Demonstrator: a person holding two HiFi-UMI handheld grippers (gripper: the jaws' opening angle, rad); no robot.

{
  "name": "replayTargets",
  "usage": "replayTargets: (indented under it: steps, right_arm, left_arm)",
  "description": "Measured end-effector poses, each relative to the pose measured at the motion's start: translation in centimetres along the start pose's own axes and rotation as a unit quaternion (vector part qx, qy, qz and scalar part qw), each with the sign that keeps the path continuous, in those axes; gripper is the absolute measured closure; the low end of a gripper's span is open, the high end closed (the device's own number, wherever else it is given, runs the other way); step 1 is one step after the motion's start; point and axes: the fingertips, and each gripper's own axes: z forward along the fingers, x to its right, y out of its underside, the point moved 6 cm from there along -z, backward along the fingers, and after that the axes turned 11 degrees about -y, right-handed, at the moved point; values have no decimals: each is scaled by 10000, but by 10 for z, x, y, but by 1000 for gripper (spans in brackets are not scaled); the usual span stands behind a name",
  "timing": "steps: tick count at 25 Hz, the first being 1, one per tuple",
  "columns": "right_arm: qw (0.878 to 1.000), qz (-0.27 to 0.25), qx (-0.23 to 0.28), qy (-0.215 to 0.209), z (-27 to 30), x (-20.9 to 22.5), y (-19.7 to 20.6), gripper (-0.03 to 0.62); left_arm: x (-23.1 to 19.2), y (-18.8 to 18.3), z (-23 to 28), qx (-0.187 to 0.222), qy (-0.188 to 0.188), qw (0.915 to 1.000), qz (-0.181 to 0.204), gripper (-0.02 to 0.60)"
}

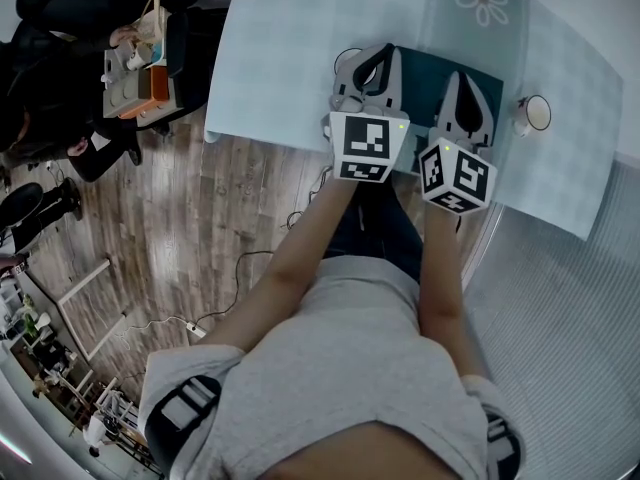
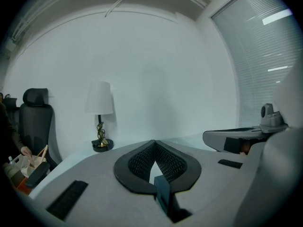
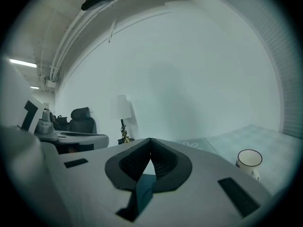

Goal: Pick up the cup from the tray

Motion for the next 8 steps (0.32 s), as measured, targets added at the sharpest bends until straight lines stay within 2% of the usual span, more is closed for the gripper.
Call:
replayTargets:
  steps: [8]
  right_arm:
    - [10000, -7, -21, -1, 1, -4, 4, 588]
  left_arm:
    - [-2, 2, -2, 37, -22, 9999, 151, 574]
